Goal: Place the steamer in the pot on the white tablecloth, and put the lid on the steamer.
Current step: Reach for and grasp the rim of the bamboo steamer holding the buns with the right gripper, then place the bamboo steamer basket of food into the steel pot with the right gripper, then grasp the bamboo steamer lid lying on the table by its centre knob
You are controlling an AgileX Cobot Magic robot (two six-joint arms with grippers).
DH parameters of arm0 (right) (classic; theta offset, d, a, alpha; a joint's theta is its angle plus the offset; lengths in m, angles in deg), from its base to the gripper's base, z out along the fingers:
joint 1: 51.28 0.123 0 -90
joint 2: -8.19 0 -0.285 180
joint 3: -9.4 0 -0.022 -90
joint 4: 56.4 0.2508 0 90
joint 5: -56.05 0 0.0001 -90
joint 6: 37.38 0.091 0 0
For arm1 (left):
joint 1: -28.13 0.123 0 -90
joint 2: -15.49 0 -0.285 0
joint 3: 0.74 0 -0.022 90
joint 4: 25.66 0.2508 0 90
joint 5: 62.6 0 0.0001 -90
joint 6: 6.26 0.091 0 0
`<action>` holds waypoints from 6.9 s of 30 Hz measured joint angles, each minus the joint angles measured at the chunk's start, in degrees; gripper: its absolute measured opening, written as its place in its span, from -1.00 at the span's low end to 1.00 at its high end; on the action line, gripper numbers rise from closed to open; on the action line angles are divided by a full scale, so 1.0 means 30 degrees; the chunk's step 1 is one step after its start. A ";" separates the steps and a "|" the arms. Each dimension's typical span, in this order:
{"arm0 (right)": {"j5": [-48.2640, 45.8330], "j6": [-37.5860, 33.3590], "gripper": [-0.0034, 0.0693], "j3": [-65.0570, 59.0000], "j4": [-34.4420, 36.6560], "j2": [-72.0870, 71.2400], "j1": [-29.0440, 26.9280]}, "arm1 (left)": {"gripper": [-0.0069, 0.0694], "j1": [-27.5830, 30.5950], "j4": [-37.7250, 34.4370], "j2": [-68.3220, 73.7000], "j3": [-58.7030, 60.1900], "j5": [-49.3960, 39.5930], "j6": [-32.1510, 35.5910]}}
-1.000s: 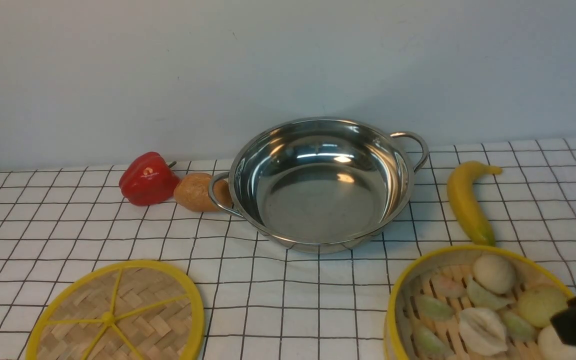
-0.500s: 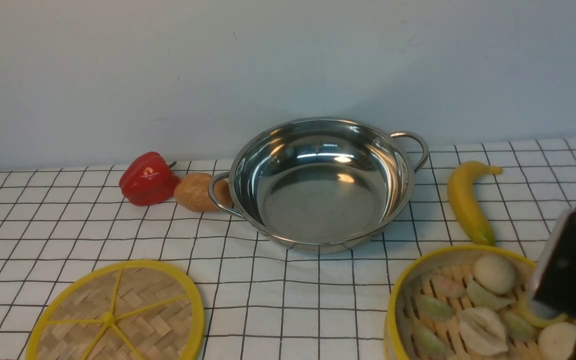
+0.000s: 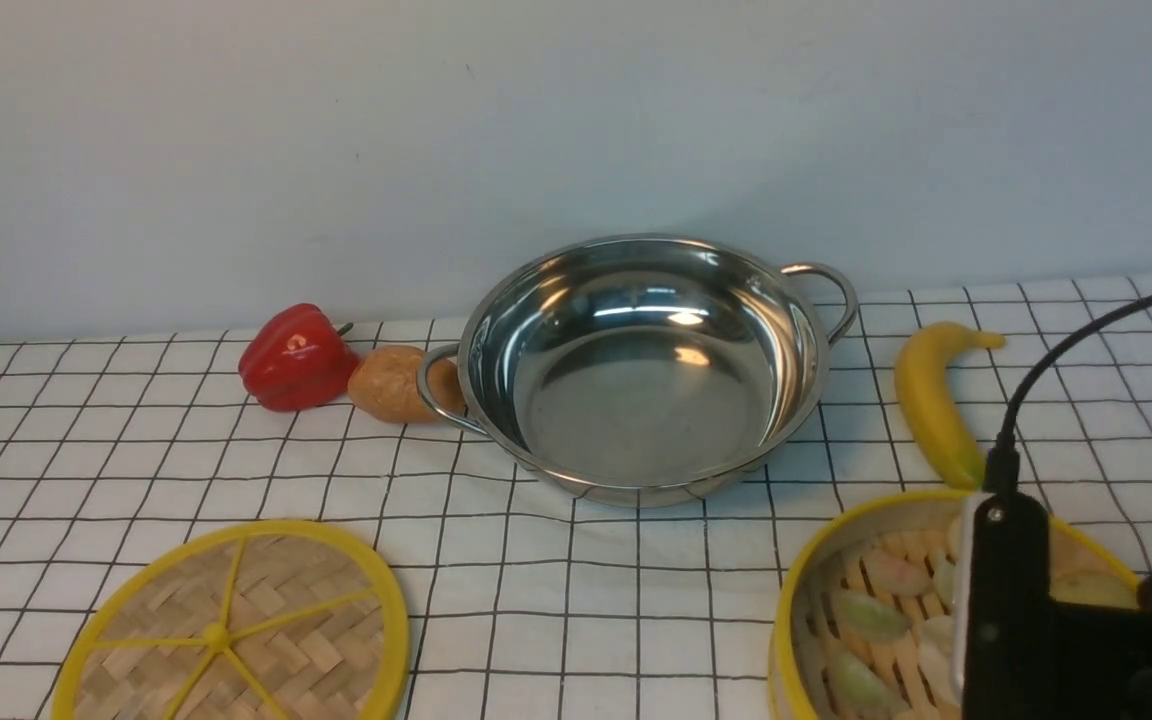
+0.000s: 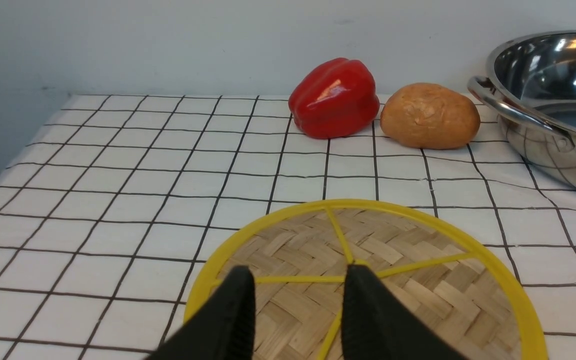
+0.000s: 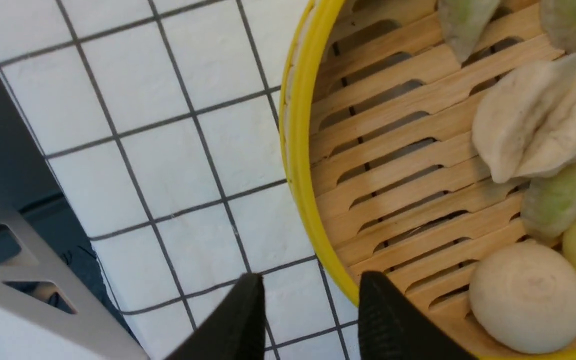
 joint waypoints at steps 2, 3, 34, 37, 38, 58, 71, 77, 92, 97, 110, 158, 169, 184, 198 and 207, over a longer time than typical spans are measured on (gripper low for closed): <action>0.0000 -0.0320 0.00 0.0000 0.0217 0.0247 0.0000 | -0.18 0.0000 0.0000 0.0000 0.0000 0.0000 0.0000; 0.0000 -0.0457 0.05 0.0000 0.0316 0.0344 0.0000 | -0.18 0.0000 0.0000 0.0000 0.0000 0.0000 0.0000; 0.4308 -0.1264 0.19 -0.1571 -0.0395 0.5367 0.0000 | -0.18 0.0020 0.0000 0.0000 0.0000 0.0000 0.0000; 0.4547 -0.1078 0.19 -0.1571 -0.0751 0.6097 0.0000 | -0.18 0.0020 0.0000 0.0000 0.0000 0.0000 0.0000; 0.4574 -0.1070 0.19 -0.1571 -0.0759 0.6097 0.0000 | -0.18 0.0020 0.0000 0.0000 0.0000 0.0000 0.0000; 0.3747 -0.0290 -0.70 -0.1274 -0.1712 0.6347 0.0000 | -0.18 0.0020 0.0000 0.0000 0.0000 0.0000 0.0000; -0.0233 -0.1675 -0.67 0.2915 -0.0726 0.4000 0.0000 | -0.18 0.0020 0.0000 0.0000 0.0000 0.0000 0.0000; -0.0253 -0.2818 -0.67 0.4909 -0.0517 0.4037 0.0000 | -0.18 0.0020 0.0000 0.0000 0.0000 0.0000 0.0000; -0.0725 -0.5826 -0.67 1.3780 0.0276 0.8687 -0.3838 | -0.18 0.0020 0.0000 0.0000 0.0000 0.0000 0.0000; -0.0732 -0.6716 -0.67 1.7351 0.1450 1.1399 -0.3875 | -0.18 0.0020 0.0000 0.0000 0.0000 0.0000 0.0000; -0.0972 -0.8532 -0.67 2.1687 0.2810 1.6777 -0.3850 | -0.18 0.0020 0.0000 0.0000 0.0000 0.0000 0.0000; 0.0124 -1.1037 0.32 2.2805 0.1145 2.0902 -0.3835 | -0.18 0.0020 0.0000 0.0000 0.0000 0.0000 0.0000; 0.0065 -0.9795 0.39 2.2831 0.1145 2.0902 -0.3835 | -0.18 0.0020 0.0000 0.0000 0.0000 0.0000 0.0000; 0.0040 -0.8944 0.40 2.2847 0.3131 2.0430 -0.3835 | -0.18 0.0020 0.0000 0.0000 0.0000 0.0000 0.0000; -0.0048 -0.1112 0.04 2.4222 0.2717 1.7008 -0.3835 | -0.18 0.0020 0.0000 0.0000 0.0000 0.0000 0.0000; 0.0009 1.0389 -0.94 2.4868 -0.6465 1.1697 -0.3873 | -0.18 0.0020 0.0000 0.0000 0.0000 0.0000 0.0000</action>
